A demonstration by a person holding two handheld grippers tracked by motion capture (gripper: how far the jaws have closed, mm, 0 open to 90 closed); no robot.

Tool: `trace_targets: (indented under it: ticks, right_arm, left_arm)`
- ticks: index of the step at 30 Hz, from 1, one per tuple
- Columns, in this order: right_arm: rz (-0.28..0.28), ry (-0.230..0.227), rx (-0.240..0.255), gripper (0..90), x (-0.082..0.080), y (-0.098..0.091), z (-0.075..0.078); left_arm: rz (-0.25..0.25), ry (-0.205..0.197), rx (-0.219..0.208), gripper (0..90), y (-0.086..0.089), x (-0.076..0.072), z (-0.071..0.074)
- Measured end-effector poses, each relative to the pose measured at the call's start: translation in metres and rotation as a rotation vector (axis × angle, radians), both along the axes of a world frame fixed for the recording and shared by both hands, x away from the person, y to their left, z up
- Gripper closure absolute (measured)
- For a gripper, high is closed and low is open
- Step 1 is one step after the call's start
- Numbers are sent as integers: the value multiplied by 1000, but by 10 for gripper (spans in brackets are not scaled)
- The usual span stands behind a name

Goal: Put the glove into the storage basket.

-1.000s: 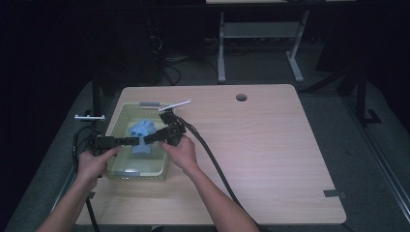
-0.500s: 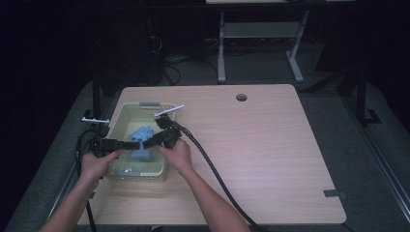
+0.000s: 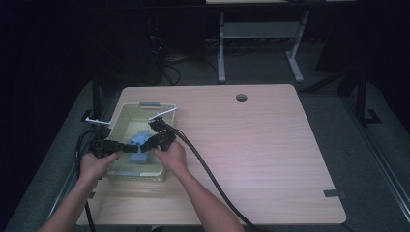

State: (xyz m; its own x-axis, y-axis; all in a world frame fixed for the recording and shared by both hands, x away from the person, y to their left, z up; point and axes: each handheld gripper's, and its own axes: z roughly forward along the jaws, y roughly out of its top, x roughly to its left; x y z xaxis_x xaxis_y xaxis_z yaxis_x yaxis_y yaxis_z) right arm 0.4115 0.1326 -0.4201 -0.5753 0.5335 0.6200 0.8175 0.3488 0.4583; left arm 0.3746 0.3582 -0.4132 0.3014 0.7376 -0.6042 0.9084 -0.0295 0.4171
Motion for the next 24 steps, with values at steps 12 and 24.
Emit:
trace_targets:
  ticks: [12,24]
  right_arm:
    - [16,-80,-86,704,-3,7,7]
    - [14,-151,-120,662,-7,-10,30]
  left_arm:
    - [15,16,83,736,-3,1,0]
    - [-13,77,343,655,-21,11,-1]
